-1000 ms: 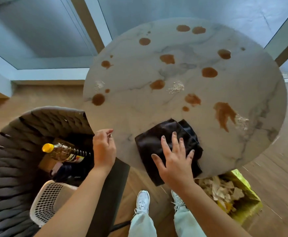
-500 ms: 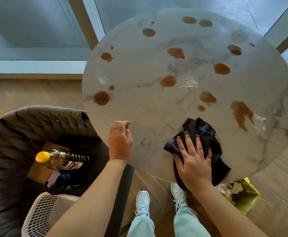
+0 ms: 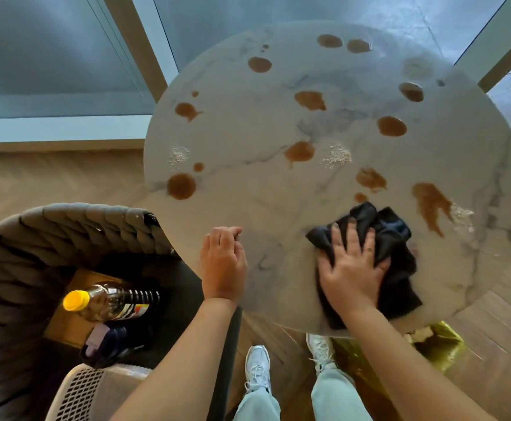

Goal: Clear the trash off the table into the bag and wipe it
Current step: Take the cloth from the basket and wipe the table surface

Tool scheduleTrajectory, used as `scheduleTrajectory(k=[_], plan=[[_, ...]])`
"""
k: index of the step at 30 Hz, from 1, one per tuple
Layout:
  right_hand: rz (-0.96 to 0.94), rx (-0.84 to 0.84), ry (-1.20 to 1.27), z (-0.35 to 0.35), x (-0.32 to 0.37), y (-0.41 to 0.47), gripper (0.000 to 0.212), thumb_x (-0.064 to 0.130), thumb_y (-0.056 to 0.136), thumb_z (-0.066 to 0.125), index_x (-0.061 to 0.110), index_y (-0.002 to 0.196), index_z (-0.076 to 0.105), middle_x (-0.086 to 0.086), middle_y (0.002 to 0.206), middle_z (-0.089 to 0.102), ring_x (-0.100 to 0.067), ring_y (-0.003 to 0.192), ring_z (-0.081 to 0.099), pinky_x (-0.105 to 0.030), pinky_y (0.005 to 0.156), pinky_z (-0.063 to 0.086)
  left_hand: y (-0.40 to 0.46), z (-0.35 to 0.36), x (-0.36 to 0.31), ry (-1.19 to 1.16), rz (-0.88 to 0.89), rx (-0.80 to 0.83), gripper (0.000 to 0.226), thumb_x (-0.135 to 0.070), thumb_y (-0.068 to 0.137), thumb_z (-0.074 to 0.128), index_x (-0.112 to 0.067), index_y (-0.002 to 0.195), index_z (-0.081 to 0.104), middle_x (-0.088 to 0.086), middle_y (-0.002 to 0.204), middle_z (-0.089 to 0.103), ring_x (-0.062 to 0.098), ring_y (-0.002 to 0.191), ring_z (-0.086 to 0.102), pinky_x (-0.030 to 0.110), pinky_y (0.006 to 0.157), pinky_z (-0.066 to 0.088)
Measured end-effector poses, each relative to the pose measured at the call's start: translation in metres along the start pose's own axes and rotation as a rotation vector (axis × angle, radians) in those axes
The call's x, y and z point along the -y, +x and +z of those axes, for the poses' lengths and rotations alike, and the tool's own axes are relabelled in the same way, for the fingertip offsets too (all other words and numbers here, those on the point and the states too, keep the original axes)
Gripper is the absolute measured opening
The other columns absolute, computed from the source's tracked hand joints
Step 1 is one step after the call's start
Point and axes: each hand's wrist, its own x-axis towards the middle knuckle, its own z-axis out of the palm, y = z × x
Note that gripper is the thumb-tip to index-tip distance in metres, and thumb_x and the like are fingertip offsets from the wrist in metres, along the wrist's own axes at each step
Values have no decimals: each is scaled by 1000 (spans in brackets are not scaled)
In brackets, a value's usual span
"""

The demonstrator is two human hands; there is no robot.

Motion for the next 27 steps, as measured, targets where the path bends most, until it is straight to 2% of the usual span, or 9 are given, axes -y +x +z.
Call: scheduleTrajectory(k=[3,6,10,13,15,17,20,24,27], plan=[[-256,-15,-16,12,54,-18,60,51,83,32,27,138,39,-3,150,32,-32,139,22,-62,105,16,-1,-1,1,33,23,13,24,-12,85,41,-7,98,60,9,90,57,21,81,50,20,77,34],[-509,36,-11,14,31,-69,54,50,84,39,32,136,40,4,147,37,-24,140,22,-54,109,19,-4,-3,2,33,39,27,23,-11,85,41,-7,98,60,8,90,57,21,81,50,21,78,35],[-257,-19,-19,0,-45,-56,59,55,84,30,33,140,33,6,151,27,-20,141,17,-53,110,14,-1,-2,-1,30,35,22,26,-13,86,39,-6,95,63,9,89,59,24,79,53,21,76,35],[-14,0,-4,-3,-18,-5,66,58,83,20,34,144,24,3,155,16,-27,143,5,-60,108,8,1,-2,-1,29,49,22,27,-13,86,39,-5,95,63,10,89,59,24,80,52,22,77,35],[-83,3,-31,1,25,5,65,55,81,25,32,142,29,0,153,23,-35,141,14,-64,105,13,0,-2,0,32,57,25,27,-13,86,39,-5,96,63,11,90,59,24,81,51,21,77,35],[-313,1,-32,7,46,-16,62,53,78,35,31,136,40,1,148,35,-34,137,28,-63,103,22,0,-2,1,42,66,32,27,-13,85,39,-5,96,62,11,91,58,25,82,51,23,78,36],[-516,54,-26,6,4,-62,57,54,82,40,37,136,38,7,148,34,-25,139,25,-54,109,18,1,-2,3,60,60,45,28,-15,84,39,-5,96,63,12,93,59,27,83,53,26,78,37],[-261,16,-11,-9,-67,-36,60,59,85,31,38,141,28,11,153,17,-20,143,13,-51,112,8,2,-2,4,71,58,39,29,-14,83,39,-4,94,64,14,93,59,32,83,54,28,79,36],[-71,84,28,-11,-29,7,64,59,86,23,39,145,9,12,155,-6,-27,143,-11,-62,107,-3,2,-3,0,103,45,31,30,-15,83,40,-3,95,64,16,96,58,35,86,53,36,79,41]])
